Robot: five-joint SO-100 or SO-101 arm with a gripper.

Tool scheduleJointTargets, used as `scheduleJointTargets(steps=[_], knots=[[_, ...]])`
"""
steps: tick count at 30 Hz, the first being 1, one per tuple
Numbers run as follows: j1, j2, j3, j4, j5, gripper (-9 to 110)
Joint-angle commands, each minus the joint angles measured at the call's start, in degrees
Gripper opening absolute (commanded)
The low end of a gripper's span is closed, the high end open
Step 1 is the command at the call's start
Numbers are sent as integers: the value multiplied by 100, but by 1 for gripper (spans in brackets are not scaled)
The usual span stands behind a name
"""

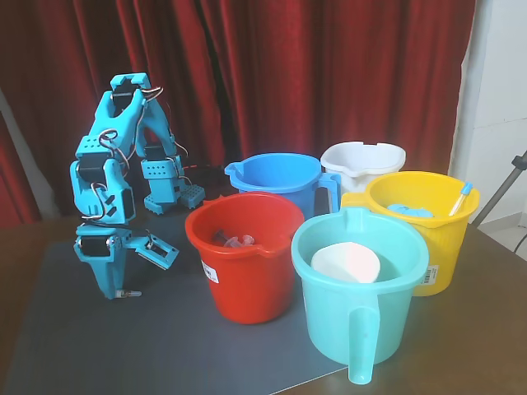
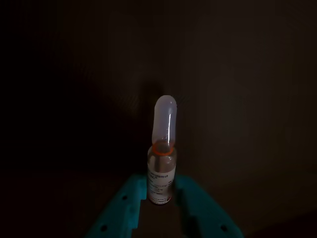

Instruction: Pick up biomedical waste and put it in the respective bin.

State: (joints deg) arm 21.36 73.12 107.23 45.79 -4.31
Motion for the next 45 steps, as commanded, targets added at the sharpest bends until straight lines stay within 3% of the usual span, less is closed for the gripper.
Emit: scheduleJointTargets(steps=[1,12,17,26,36,45], knots=[[-105,167,-536,281,580,0],[-1397,1318,-4474,4500,2496,0],[-1424,1485,-5344,5335,2540,0],[-1556,1529,-6108,6100,2558,0],[-4122,2048,-6064,6144,4017,0],[-4729,2136,-5616,6161,3973,0]])
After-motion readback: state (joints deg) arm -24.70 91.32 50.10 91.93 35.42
